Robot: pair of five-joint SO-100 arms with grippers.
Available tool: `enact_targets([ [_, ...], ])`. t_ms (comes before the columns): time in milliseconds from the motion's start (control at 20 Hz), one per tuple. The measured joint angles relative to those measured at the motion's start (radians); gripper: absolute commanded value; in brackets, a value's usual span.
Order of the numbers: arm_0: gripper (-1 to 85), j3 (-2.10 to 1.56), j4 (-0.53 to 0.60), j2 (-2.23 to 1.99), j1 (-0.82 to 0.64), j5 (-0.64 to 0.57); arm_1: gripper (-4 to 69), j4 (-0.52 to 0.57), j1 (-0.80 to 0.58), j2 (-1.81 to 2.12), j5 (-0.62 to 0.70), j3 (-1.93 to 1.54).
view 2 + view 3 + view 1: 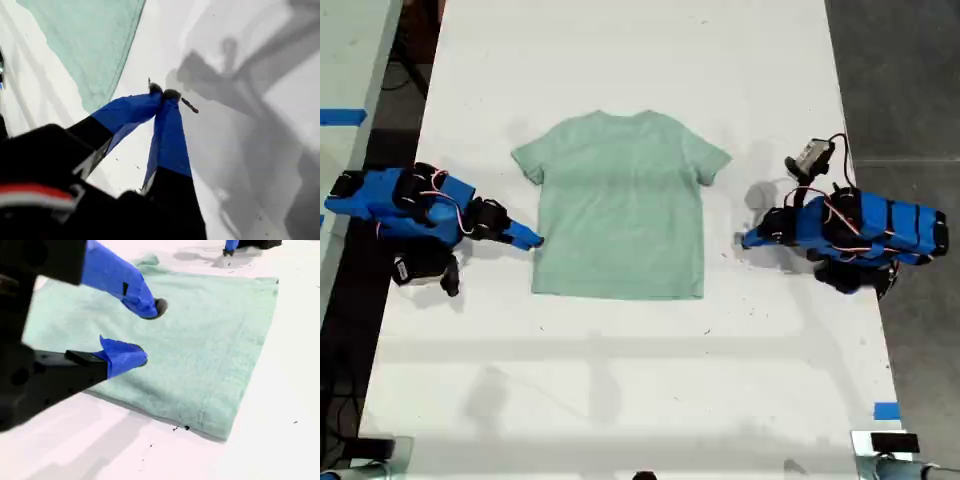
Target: Fold t shirt
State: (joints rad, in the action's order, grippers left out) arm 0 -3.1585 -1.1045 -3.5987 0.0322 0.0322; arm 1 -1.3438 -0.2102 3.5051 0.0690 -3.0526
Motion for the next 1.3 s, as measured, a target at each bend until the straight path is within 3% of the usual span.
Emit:
enact_targets([
  [350,11.5,0.0,0.0,0.0,0.0,0.0,0.4,-0.006,-0.011,0.0,-0.002,0.0],
  [500,11.5,0.0,0.0,0.0,0.0,0.0,0.7,-0.091,0.003,-0.021,0.008,0.106],
  [550,11.5,0.0,0.0,0.0,0.0,0.0,2.9,-0.121,-0.006,-0.063,0.049,0.202],
  [650,11.5,0.0,0.0,0.0,0.0,0.0,18.5,-0.173,-0.124,-0.296,0.201,0.48],
  [850,11.5,0.0,0.0,0.0,0.0,0.0,23.1,-0.235,-0.489,-0.979,0.563,1.08],
  [1050,11.5,0.0,0.0,0.0,0.0,0.0,23.1,-0.098,-0.746,-1.536,0.718,1.333],
  [1250,11.5,0.0,0.0,0.0,0.0,0.0,23.3,0.063,-0.781,-1.856,0.729,1.39],
  [1300,11.5,0.0,0.0,0.0,0.0,0.0,19.8,0.094,-0.782,-1.921,0.729,1.405],
])
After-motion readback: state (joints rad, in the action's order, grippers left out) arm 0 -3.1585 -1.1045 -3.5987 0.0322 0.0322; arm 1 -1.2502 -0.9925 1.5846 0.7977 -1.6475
